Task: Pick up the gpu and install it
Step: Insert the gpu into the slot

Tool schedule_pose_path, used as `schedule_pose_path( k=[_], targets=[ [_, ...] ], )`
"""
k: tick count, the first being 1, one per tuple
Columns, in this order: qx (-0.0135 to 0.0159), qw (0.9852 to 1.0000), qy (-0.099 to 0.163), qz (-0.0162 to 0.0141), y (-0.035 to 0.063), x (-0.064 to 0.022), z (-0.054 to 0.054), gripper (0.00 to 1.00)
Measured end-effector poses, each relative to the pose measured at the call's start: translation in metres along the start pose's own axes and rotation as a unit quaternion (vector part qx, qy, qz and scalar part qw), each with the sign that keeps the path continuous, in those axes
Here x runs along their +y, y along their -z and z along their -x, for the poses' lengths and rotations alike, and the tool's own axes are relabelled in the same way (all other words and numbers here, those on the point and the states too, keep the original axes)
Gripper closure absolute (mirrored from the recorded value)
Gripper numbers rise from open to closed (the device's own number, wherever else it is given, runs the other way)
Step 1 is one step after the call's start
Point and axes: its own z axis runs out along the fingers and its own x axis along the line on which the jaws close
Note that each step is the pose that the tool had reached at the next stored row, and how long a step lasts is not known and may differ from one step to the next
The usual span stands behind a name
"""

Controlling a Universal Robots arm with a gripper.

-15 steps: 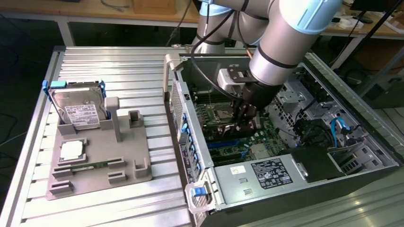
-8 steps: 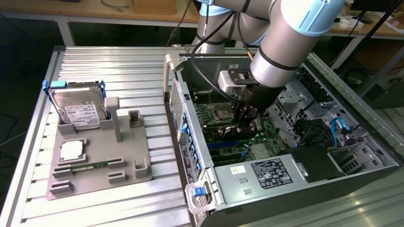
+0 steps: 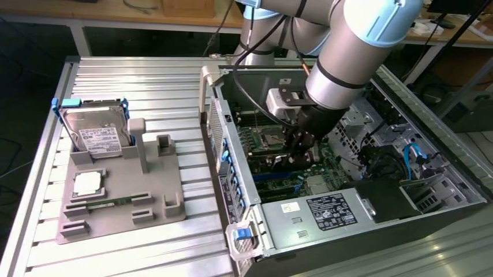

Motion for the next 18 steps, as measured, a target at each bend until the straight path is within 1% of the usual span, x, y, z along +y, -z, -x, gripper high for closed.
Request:
schedule_pose_path(
  k=[6,8,9,12,18],
  targets=[
    [0.0001,1.0000,0.000,0.0000,0.0000,0.0001,0.002,0.73],
    [0.0001,1.0000,0.000,0.0000,-0.0001,0.0001,0.005,0.73],
    [0.0001,1.0000,0.000,0.0000,-0.0004,0.0003,0.009,0.73],
    [0.0000,1.0000,0.000,0.0000,-0.0002,0.0006,0.014,0.73],
    [0.0001,1.0000,0.000,0.0000,0.0047,0.0008,0.014,0.73]
  ],
)
